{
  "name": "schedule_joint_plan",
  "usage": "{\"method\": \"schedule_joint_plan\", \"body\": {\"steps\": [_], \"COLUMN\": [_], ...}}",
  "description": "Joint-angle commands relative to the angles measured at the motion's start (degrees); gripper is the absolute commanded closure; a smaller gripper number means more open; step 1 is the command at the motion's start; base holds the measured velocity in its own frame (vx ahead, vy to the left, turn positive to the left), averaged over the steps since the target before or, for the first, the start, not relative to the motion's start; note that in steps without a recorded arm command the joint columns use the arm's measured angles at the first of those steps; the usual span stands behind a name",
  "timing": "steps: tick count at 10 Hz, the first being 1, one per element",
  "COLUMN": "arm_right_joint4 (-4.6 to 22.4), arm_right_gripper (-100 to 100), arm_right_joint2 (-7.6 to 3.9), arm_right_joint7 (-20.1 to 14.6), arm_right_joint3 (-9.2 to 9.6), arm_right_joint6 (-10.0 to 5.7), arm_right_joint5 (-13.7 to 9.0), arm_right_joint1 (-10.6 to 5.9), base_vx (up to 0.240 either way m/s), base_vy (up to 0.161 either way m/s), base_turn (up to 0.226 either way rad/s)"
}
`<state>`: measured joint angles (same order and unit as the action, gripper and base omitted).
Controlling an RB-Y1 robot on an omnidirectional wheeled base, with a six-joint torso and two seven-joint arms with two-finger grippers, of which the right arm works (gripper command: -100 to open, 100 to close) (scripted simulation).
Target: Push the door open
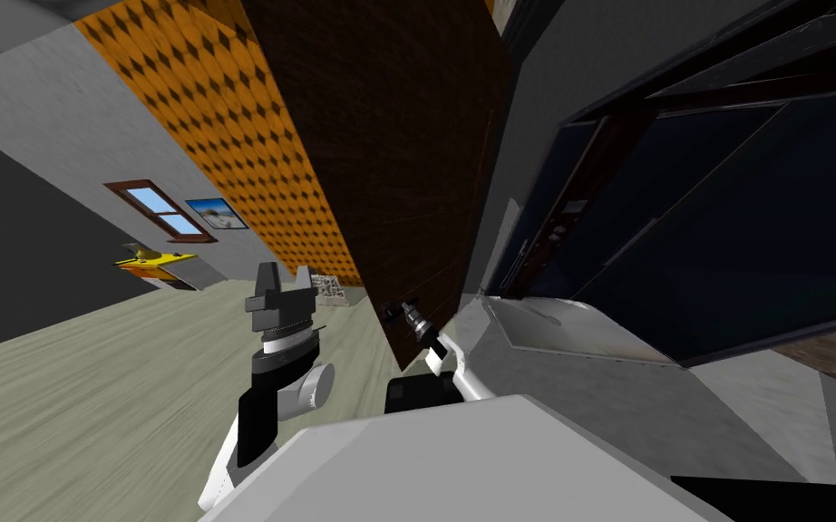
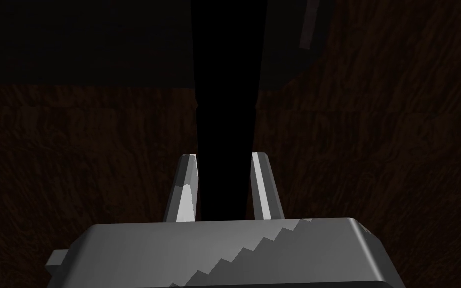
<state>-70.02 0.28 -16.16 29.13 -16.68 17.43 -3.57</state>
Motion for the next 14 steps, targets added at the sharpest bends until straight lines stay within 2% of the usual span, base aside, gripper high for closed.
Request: {"method": "schedule_joint_plan", "body": {"steps": [1,2,3,4,7,9,11,14], "arm_right_joint4": [0.08,0.16,0.20,0.18,0.37,0.48,0.63,0.82], "arm_right_gripper": [100,100,100,100,100,100,100,100], "arm_right_joint2": [1.20,2.09,1.41,-0.11,-1.38,-1.64,-1.51,-0.42], "arm_right_joint7": [0.33,0.51,0.31,0.57,0.93,1.15,1.43,1.81], "arm_right_joint3": [-1.17,-1.61,-1.44,-2.84,-4.56,-5.55,-6.89,-8.68], "arm_right_joint6": [0.19,0.20,0.20,0.18,0.18,0.18,0.18,0.18], "arm_right_joint5": [-0.29,-0.40,-0.37,-0.77,-1.27,-1.56,-1.95,-2.47], "arm_right_joint1": [-0.09,-0.12,-0.21,-0.53,-0.75,-0.88,-1.04,-1.27], "base_vx": [0.082,0.034,0.020,0.095,0.116,0.082,0.076,0.071], "base_vy": [0.181,0.179,0.076,0.106,0.175,0.148,0.160,0.211], "base_turn": [-0.076,-0.079,-0.041,-0.044,-0.080,-0.042,-0.074,-0.088]}}
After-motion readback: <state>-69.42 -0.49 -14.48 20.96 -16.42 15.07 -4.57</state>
